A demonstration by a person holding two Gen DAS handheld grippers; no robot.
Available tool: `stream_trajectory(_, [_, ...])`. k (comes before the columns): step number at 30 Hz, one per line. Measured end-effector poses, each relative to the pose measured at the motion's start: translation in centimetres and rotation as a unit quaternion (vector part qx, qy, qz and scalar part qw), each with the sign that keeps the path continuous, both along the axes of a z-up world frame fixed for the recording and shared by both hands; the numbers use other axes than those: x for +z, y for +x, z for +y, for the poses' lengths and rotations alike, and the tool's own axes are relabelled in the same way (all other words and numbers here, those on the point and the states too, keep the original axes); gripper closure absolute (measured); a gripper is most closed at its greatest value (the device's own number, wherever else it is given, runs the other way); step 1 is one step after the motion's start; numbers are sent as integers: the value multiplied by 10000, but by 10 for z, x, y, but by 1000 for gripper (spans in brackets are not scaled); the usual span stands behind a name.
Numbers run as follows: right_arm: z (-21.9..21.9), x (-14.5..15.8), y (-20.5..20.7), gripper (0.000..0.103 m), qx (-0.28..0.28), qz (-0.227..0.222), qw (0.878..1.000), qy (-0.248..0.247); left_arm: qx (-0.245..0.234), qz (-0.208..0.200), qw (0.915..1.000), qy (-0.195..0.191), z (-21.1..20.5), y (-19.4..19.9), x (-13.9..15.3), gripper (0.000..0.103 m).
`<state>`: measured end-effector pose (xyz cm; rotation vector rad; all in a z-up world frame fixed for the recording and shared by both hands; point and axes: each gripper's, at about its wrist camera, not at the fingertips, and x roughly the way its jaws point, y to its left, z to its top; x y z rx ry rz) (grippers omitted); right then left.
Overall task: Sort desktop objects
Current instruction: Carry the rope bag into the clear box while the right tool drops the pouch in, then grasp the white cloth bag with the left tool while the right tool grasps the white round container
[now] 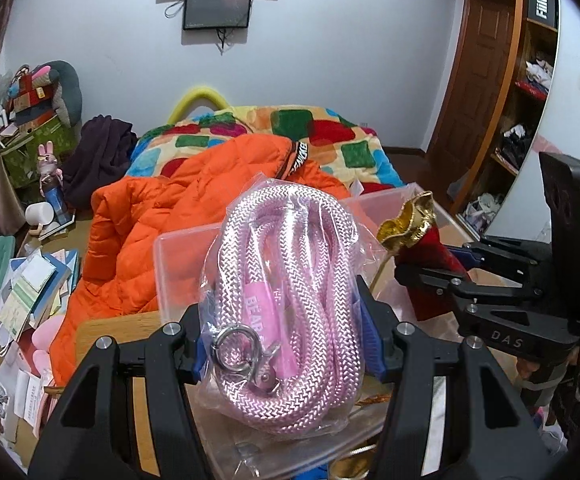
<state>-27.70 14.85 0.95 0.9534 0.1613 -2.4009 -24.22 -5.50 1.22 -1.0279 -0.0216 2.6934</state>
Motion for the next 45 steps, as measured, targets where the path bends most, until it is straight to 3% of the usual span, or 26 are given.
stream_trajectory(16, [-13,-13,-3,71,-57,44,9995,320,-19,-78,9996,-279,14,-9,-6,41])
stream_trajectory(19, [-14,-14,0,67,-83,108,9989,453,-2,3,9990,-437,17,-3,-4,38])
stream_trajectory(24, [-13,-7,9,51,-109,281,9983,500,-8,171,9987,-487,17,6,4,30])
stream_trajectory(30, [0,6,18,48,-248,288,9989,279,29,265,9985,-477,17,17,12,29])
stream_trajectory(33, [8,9,26,43,-322,313,9987,243,54,295,9981,-535,17,23,14,19])
stream_trajectory(38, [18,13,40,43,-366,331,9985,247,96,455,9968,-652,20,39,20,17])
stream_trajectory(42, [28,18,50,31,-451,363,9982,153,166,648,9953,-705,19,51,29,11])
stream_trajectory(45, [40,23,58,31,-546,405,9977,-20,222,727,9952,-614,14,61,33,10])
